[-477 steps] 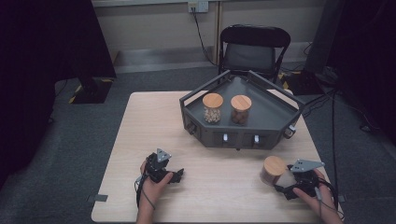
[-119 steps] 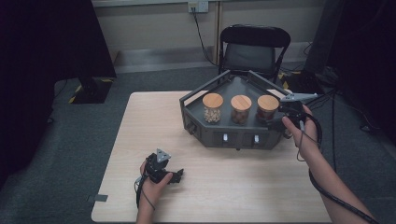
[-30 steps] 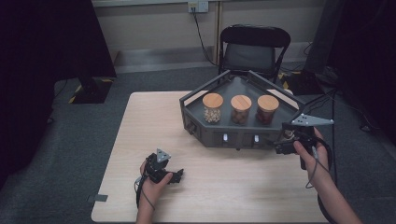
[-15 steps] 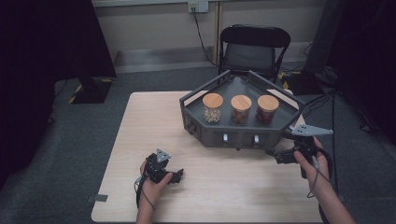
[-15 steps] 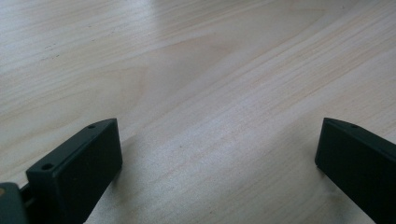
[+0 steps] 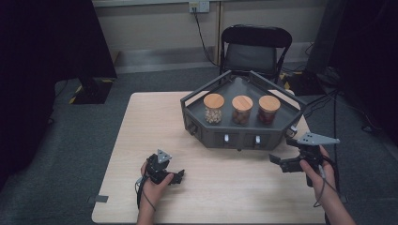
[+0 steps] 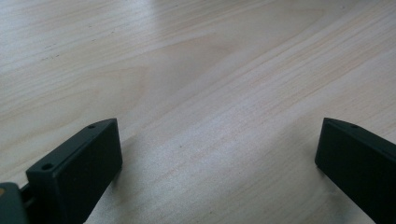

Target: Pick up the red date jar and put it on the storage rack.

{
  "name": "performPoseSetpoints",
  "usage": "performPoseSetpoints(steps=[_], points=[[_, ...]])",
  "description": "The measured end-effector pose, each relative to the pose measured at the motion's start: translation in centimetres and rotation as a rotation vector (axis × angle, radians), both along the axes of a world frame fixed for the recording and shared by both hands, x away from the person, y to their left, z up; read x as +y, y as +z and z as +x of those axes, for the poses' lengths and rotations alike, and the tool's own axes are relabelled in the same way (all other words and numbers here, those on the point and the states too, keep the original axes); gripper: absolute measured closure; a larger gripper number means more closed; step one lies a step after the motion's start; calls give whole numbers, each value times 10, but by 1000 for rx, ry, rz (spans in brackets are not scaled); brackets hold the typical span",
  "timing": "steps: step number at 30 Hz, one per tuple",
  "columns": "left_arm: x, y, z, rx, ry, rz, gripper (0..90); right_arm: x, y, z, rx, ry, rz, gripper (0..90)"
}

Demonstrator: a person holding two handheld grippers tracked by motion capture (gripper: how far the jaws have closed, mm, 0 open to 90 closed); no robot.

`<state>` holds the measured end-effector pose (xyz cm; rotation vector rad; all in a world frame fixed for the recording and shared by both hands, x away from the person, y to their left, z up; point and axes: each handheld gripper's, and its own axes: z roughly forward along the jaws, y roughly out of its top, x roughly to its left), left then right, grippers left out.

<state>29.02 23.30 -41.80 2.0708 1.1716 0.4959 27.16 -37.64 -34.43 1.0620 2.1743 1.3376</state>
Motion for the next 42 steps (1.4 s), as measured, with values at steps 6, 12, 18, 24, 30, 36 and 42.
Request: performPoseSetpoints(steps=[6,12,18,24,30,36,42], points=[[0,0,0,0,0,0,2,-6,-8,-6,3,5,0,11],[0,0,0,0,0,0,2,-10,-16,-12,12,3,-9,11],[0,0,0,0,0,0,2,-13,-23,-16,13,2,-14,11],[0,0,0,0,0,0,2,-14,-29,-19,19,11,-29,11],[0,0,0,0,0,0,2,-18,-37,-22,32,12,-29,11],[0,0,0,0,0,0,2,-21,-43,-24,36,13,-30,11],[0,0,0,0,0,0,2,-21,-47,-27,40,18,-26,11]])
